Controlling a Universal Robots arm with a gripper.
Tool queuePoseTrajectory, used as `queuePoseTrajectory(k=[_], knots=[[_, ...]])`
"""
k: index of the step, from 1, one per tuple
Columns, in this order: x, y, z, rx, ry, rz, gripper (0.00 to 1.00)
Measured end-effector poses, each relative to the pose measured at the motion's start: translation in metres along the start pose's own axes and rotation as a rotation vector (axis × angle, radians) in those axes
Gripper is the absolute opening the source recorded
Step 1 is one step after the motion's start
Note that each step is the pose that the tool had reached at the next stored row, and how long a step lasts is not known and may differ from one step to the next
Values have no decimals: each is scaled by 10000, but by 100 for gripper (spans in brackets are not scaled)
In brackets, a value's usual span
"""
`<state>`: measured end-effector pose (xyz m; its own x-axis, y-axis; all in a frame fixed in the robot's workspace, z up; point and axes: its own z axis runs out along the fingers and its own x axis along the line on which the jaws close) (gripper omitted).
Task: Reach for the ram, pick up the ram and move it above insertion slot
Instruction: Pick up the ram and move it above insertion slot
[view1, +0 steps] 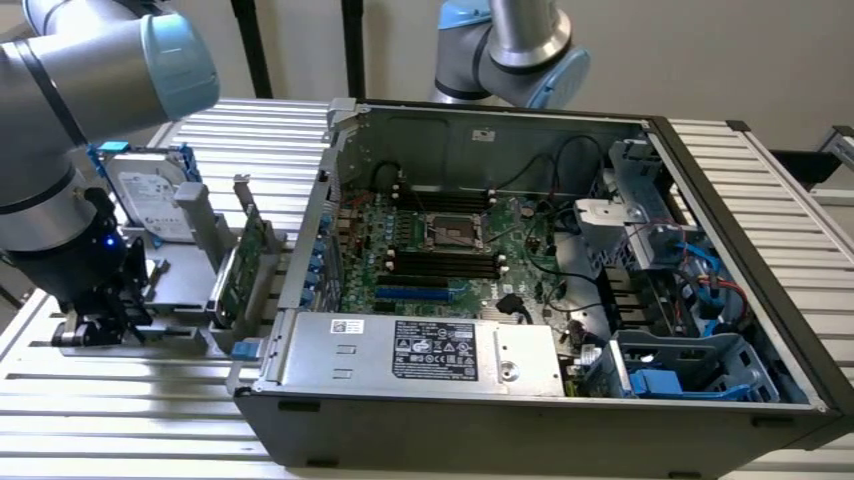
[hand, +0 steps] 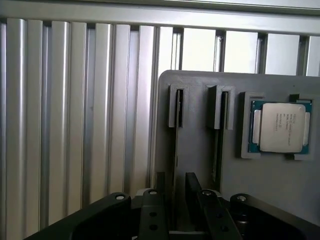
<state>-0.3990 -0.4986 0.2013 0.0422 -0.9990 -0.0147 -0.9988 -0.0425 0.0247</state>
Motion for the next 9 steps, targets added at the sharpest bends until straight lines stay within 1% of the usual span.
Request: queuePoseTrajectory(k=[8,9], knots=[[-1,1,29,-1,-24,1,31],[-1,1,29,-2,-26,1,29]])
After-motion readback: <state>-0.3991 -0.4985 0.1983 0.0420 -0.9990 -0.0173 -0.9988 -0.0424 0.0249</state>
